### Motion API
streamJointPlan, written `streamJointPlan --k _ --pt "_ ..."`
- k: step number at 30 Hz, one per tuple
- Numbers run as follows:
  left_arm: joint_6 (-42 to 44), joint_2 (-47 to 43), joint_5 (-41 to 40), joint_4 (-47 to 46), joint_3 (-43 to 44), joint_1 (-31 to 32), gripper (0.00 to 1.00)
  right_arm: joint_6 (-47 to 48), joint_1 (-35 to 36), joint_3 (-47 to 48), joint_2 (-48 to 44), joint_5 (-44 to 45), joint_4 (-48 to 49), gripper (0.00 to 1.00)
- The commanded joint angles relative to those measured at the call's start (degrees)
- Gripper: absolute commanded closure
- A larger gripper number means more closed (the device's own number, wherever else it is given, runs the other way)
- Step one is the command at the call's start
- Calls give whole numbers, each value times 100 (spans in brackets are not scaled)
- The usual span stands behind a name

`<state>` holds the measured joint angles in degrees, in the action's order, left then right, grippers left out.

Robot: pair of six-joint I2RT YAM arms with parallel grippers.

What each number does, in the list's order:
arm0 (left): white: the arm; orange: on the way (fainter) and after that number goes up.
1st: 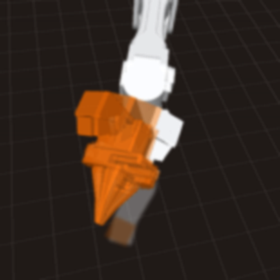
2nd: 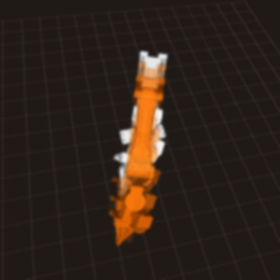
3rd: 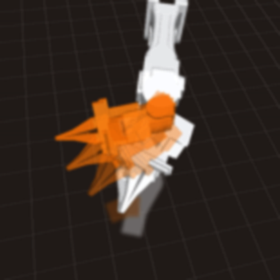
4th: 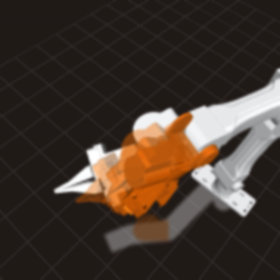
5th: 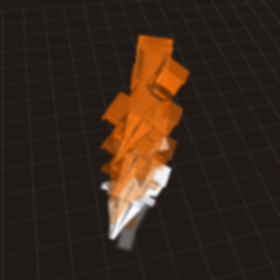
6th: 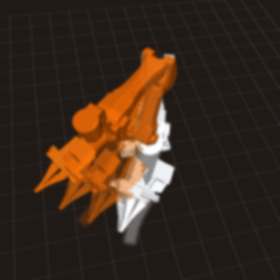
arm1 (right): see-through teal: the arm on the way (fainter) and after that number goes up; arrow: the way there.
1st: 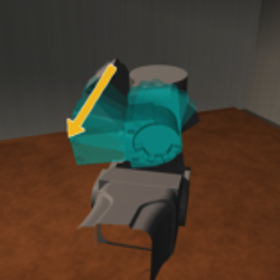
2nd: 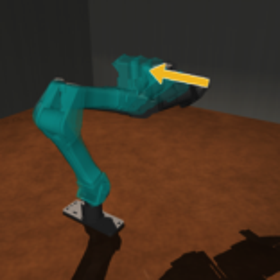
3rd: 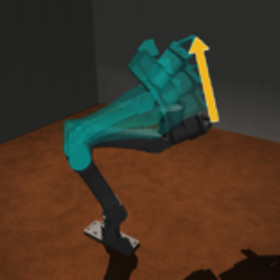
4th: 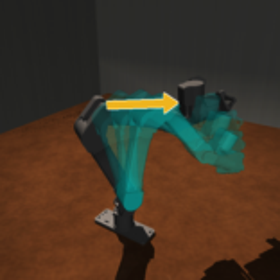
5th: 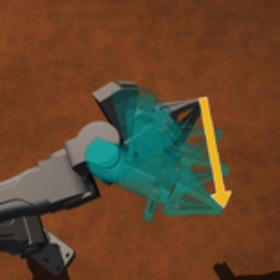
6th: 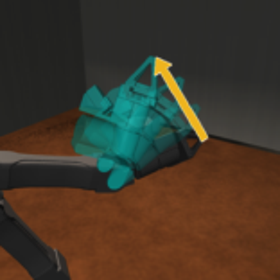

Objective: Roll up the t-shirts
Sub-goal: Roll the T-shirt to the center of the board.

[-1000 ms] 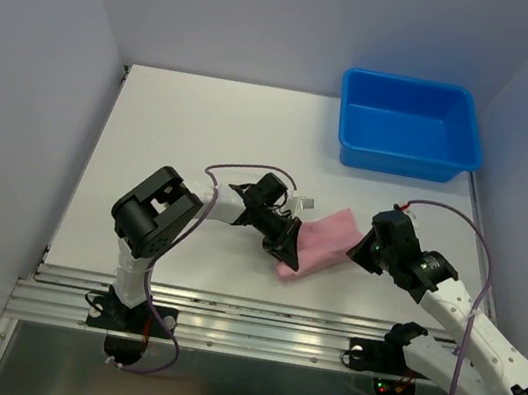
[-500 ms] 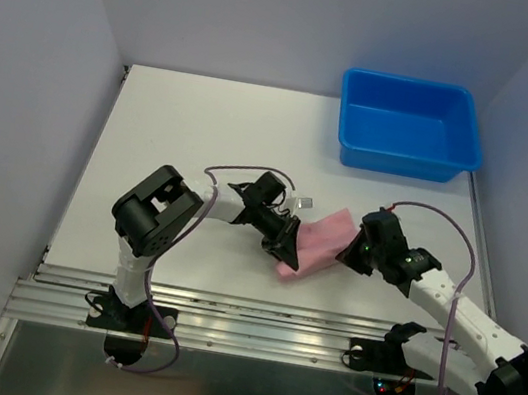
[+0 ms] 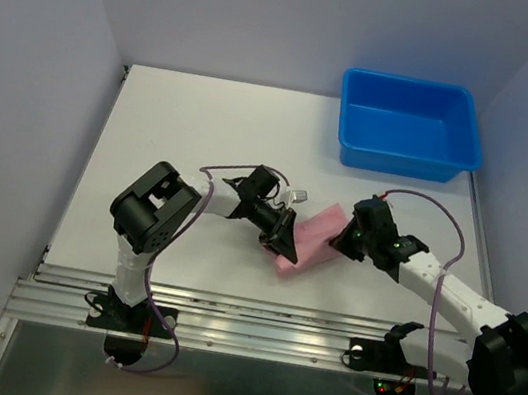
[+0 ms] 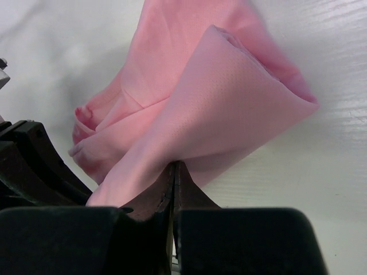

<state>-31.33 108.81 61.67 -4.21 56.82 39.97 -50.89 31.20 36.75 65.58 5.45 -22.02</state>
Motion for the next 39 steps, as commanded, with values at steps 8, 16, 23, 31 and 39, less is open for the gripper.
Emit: streamJointPlan --k 8,16,23,31,39 --pt "-602 -9 662 -739 -21 -191 100 88 18 464 622 193 848 99" --pt "-585 69 750 -915 -109 -331 100 132 18 701 1359 255 1252 99" --pt "-497 70 680 -863 -162 -454 98 220 18 1053 2002 255 1306 99" --pt "477 -299 -127 401 -39 -542 39 378 18 1299 2670 123 1139 99" --pt "1436 -985 -2105 2204 602 -560 38 563 18 1369 2565 114 902 99"
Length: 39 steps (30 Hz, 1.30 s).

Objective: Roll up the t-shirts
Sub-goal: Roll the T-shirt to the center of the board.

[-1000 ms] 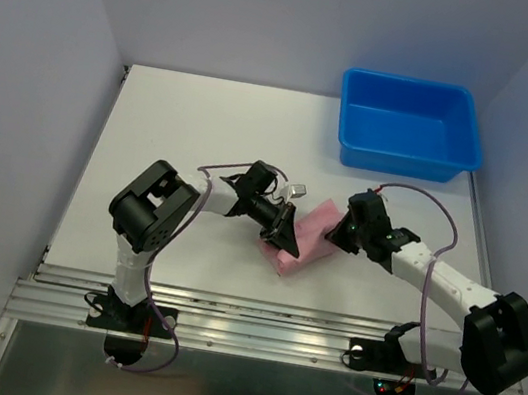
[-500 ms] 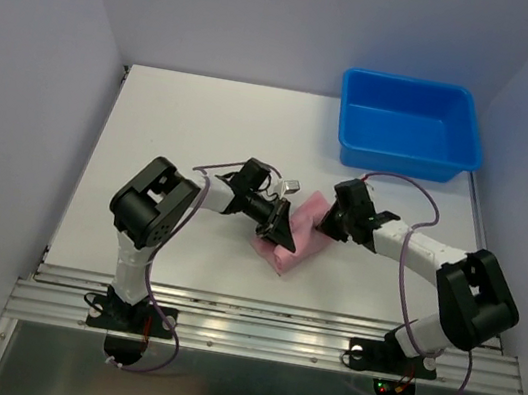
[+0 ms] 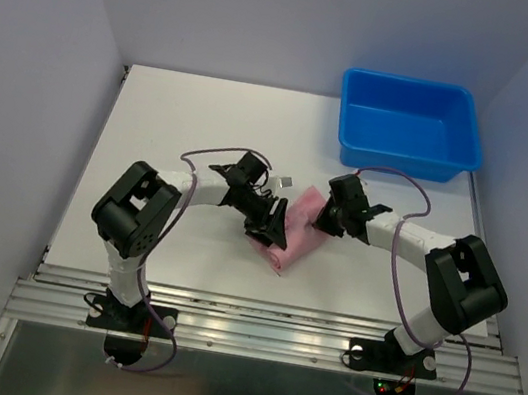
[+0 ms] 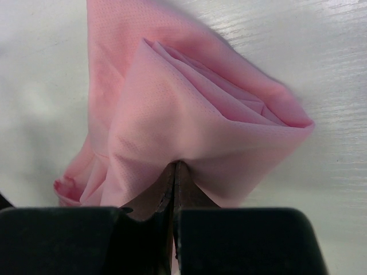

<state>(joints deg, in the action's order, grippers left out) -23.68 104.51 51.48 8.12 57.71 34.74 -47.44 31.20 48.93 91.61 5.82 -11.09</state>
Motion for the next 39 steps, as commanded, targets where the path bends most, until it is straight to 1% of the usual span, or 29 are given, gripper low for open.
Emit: streamJointPlan --k 1,4,11,12,13,14,18,22,26,31,39 --pt "707 -615 -1384 1059 652 -29 38 252 18 161 -56 68 -209 99" --pt "777 -642 -1536 1209 811 -29 38 314 18 196 -143 7 -253 99" --pt "663 -546 -1457 1008 1083 -3 37 358 18 231 -293 -64 -288 99" --pt "637 -511 -1457 990 1145 32 32 358 18 240 -319 -73 -297 99" --pt "602 -432 -1466 938 1276 50 24 358 18 249 -354 -73 -297 99" --pt "558 -370 -1466 902 1338 85 22 358 18 258 -372 -73 -306 99" --pt "444 -28 -1510 761 1480 103 22 350 18 267 -416 -73 -297 99" --pt "250 210 -1492 481 1620 103 26 341 18 231 -442 -108 -306 99" --pt "101 429 -1422 392 1857 103 27 341 18 223 -478 -125 -297 99" --pt "-22 745 -1317 374 2182 112 32 323 18 205 -565 -134 -288 99" --pt "39 966 -1299 497 2315 261 31 271 18 144 -636 -178 -227 99"
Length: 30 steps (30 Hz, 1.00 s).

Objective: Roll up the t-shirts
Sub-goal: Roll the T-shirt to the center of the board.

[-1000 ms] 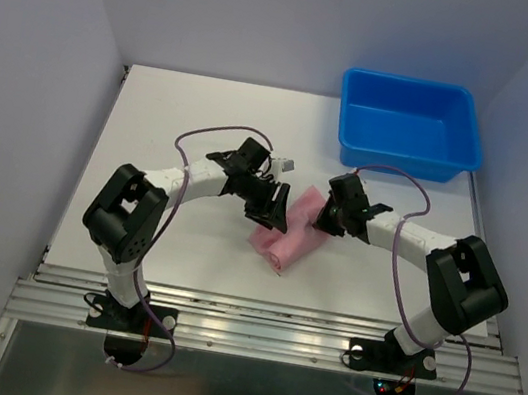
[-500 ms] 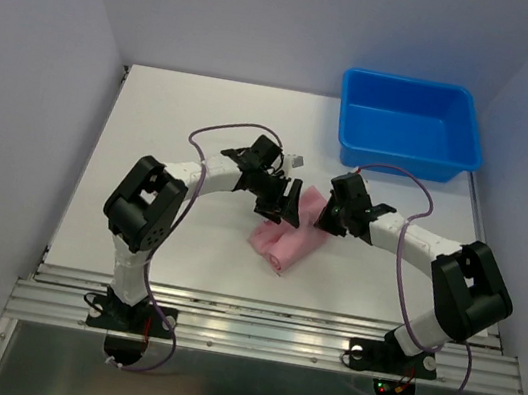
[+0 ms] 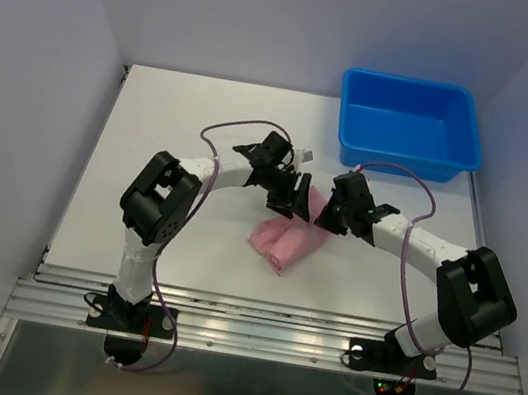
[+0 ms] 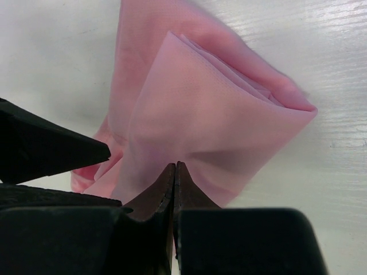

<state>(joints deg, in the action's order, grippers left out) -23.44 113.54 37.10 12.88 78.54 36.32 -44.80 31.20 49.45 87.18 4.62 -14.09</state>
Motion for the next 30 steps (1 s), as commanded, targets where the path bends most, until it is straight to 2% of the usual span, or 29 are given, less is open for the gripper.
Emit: streamJointPlan --k 1,8,13,17,18,20,21,23,24,26,30 --pt "24 81 122 39 240 139 31 6 18 82 -192 -49 81 99" --pt "217 213 -405 434 408 244 31 -178 18 -102 -499 249 47 98" --pt "235 204 -414 504 469 315 31 -196 -183 -234 -1000 785 -454 62" --pt "305 283 -458 654 653 385 31 -144 -561 -515 -1579 839 -674 49" --pt "322 309 -493 732 732 402 31 -126 -632 -594 -1668 821 -700 42" --pt "349 423 -528 785 794 438 31 -135 -781 -805 -1826 672 -709 34" --pt "358 467 -520 829 838 447 33 -161 -843 -858 -1931 611 -701 27" --pt "358 546 -485 821 829 482 36 -222 -905 -1007 -2011 470 -683 21" --pt "358 564 -459 812 829 508 41 -257 -905 -1051 -2029 443 -683 15" --pt "349 626 -388 777 812 526 48 -310 -905 -1174 -2108 355 -631 10" --pt "314 643 -72 654 759 526 76 -425 -958 -1297 -2275 285 -534 4"
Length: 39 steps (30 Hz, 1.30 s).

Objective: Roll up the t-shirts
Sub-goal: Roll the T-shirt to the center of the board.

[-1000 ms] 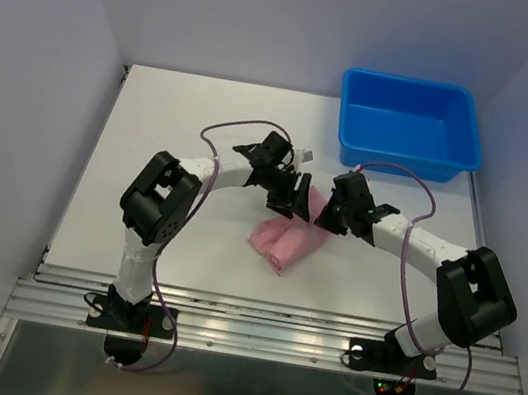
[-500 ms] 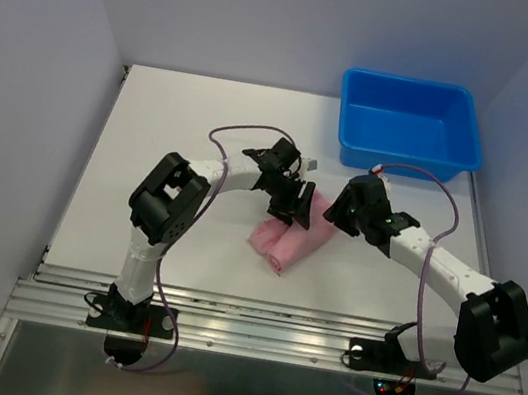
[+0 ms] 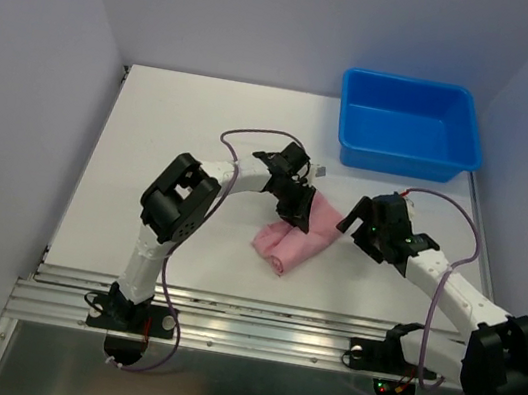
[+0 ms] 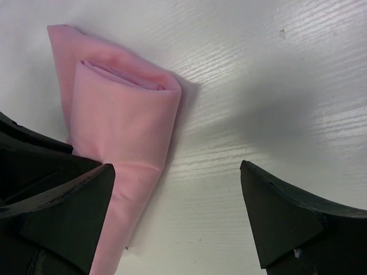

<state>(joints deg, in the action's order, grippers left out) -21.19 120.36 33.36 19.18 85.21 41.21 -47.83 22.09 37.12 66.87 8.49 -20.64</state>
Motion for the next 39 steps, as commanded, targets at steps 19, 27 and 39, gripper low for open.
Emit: streamJointPlan --k 19,27,39 --pt "-614 -513 2297 -1865 -1032 -262 100 -903 -47 -1620 -790 -1078 2450 0" --pt "-807 -469 2639 -2312 -1199 -333 100 -1263 -47 -2358 -509 -1341 3864 0" --pt "-1001 -329 3132 -2753 -1410 -447 100 -1694 -47 -2860 519 -1482 6168 18"
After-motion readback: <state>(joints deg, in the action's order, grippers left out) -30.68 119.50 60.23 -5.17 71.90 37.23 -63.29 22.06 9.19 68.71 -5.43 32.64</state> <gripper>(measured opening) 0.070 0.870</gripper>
